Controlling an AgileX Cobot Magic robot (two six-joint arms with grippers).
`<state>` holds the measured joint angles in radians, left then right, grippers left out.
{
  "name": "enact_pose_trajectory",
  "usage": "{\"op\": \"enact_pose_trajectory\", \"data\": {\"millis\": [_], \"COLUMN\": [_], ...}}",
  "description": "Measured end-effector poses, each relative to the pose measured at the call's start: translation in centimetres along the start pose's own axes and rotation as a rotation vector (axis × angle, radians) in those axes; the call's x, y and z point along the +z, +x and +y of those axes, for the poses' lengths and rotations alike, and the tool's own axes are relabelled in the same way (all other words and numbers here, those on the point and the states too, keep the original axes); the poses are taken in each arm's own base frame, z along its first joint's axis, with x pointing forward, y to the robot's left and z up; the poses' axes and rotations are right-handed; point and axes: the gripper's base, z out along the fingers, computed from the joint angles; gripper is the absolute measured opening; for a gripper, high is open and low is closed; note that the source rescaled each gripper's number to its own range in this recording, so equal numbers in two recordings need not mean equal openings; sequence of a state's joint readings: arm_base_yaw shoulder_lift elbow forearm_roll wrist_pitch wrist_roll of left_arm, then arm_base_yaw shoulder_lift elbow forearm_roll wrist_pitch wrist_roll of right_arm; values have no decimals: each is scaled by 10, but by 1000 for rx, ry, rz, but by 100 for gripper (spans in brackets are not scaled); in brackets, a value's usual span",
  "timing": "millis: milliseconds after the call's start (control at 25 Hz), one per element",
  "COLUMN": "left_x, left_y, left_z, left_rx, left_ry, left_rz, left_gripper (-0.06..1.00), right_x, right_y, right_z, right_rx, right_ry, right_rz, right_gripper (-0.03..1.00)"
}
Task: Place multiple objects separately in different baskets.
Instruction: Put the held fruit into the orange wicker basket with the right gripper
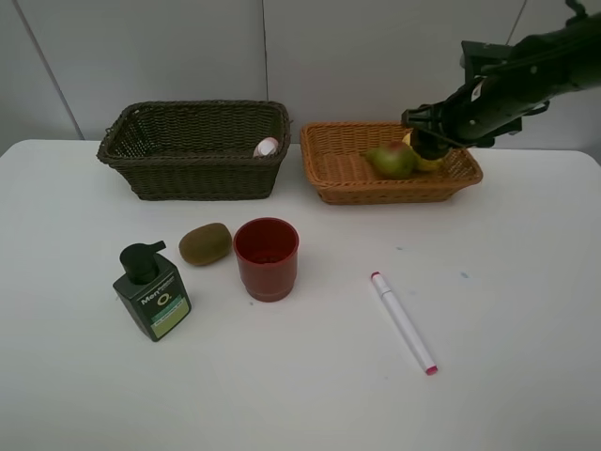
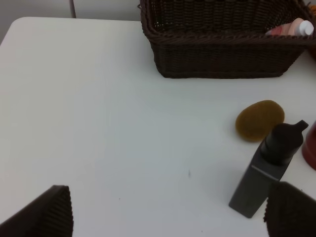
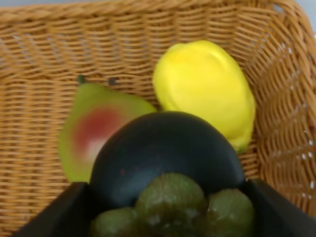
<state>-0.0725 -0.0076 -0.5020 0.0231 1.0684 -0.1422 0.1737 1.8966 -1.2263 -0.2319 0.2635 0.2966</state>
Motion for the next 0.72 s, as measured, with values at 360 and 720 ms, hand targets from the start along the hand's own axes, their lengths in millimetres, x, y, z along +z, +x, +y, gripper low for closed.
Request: {"op": "enact_pose_trajectory", "data": {"millis": [360, 720], "left_x": [0, 0], "left_y": [0, 0], "left_z": [0, 0], "left_rx": [0, 0], "left_ry": [0, 0], "left_rz": [0, 0], "left_gripper": [100, 100], "right_x": [1, 4], "right_y": [0, 2], "right_z": [-4, -4], "right_rx": [-1, -4], "right_ry": [7, 8], "right_rz": [1, 10], "right_gripper": [63, 63]}}
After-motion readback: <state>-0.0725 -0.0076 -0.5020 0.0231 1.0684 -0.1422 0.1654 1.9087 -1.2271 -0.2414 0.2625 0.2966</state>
